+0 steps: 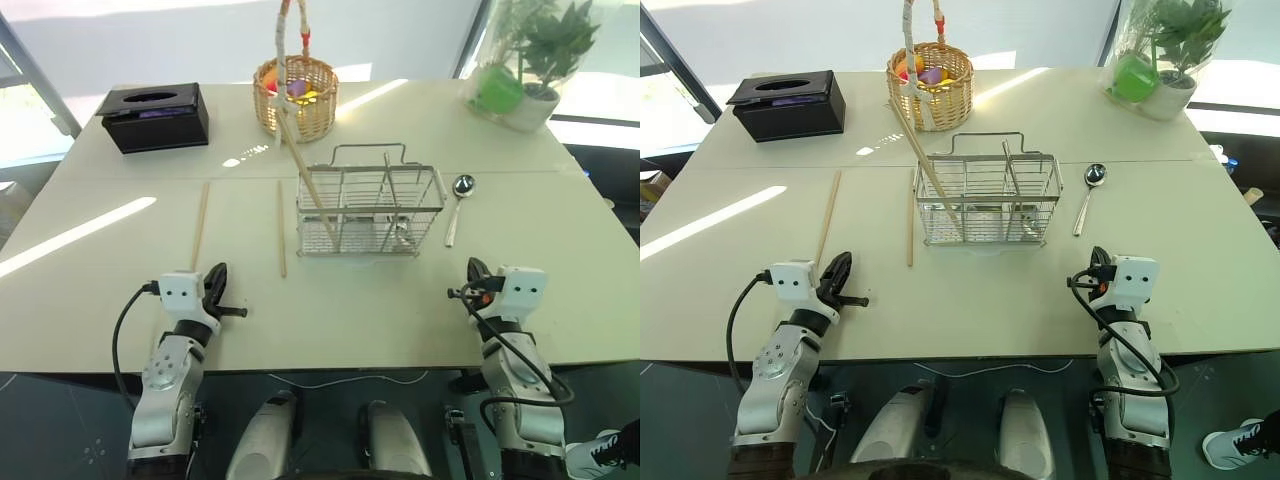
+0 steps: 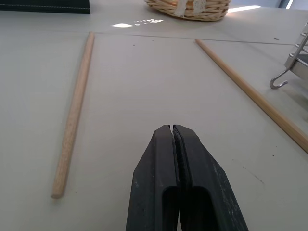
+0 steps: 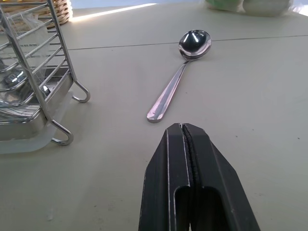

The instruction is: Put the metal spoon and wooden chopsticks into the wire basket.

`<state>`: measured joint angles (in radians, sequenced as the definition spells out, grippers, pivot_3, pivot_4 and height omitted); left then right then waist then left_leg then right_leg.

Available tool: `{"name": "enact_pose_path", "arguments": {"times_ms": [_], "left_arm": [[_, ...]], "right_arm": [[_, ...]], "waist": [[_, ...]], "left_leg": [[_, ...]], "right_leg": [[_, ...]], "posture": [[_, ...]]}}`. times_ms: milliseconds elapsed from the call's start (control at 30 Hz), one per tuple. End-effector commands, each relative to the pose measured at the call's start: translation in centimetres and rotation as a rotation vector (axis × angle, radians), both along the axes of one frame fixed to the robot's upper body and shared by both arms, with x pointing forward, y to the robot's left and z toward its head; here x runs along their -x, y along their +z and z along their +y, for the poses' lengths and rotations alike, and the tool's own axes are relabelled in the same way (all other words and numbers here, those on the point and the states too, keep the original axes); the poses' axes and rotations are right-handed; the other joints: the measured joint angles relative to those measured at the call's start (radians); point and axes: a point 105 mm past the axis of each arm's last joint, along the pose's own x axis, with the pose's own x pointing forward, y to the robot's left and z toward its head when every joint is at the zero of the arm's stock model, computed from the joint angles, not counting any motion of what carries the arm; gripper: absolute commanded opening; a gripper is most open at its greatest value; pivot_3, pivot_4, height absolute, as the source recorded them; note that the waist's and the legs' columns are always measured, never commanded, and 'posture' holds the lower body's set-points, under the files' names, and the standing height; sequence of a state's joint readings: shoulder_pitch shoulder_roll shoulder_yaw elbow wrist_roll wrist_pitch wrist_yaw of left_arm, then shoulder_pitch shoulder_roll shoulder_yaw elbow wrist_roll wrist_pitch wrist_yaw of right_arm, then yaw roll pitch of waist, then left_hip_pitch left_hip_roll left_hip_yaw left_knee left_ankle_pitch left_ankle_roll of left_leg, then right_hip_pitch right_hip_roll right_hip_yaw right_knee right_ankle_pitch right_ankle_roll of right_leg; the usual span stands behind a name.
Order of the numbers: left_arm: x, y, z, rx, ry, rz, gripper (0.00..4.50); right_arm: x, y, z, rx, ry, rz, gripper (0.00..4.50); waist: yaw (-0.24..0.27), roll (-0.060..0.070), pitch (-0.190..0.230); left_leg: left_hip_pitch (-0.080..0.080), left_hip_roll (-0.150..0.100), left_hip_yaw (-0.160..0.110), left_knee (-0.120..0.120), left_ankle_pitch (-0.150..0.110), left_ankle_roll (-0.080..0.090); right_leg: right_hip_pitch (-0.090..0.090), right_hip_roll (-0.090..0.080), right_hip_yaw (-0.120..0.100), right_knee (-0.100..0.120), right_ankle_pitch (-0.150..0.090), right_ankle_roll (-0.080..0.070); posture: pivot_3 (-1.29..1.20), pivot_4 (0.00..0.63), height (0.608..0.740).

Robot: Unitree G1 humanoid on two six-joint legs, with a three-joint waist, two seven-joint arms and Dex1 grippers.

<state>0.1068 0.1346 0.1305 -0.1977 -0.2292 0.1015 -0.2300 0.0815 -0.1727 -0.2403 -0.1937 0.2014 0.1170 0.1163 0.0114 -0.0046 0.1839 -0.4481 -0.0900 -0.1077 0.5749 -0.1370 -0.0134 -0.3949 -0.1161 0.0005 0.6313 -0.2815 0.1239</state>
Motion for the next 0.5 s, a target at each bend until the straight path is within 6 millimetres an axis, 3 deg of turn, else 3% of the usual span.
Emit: {"name": "enact_pose_path", "arguments": {"times_ms": [33, 500], "left_arm": [[0.05, 0.89, -0.35, -0.003, -0.015, -0.035, 0.06], [0.08, 1.67, -0.18, -0.019, -0.034, -0.052, 0.06]], "right_arm": [[-0.09, 1.25, -0.06, 0.003, -0.002, -0.053, 0.0], [-0.24, 1.31, -0.14, 0.008, 0.003, -0.053, 0.0]], "waist": [[0.0, 0.0, 0.0], [0.0, 0.0, 0.0]], "left_leg": [[0.0, 0.0, 0.0, 0.0, 0.0, 0.0], [0.0, 0.0, 0.0, 0.0, 0.0, 0.0]], "right_leg": [[0.0, 0.0, 0.0, 0.0, 0.0, 0.0], [0.0, 0.0, 0.0, 0.0, 0.0, 0.0]], "posture": [[0.0, 0.15, 0.74], [0.0, 0.15, 0.74]]}}
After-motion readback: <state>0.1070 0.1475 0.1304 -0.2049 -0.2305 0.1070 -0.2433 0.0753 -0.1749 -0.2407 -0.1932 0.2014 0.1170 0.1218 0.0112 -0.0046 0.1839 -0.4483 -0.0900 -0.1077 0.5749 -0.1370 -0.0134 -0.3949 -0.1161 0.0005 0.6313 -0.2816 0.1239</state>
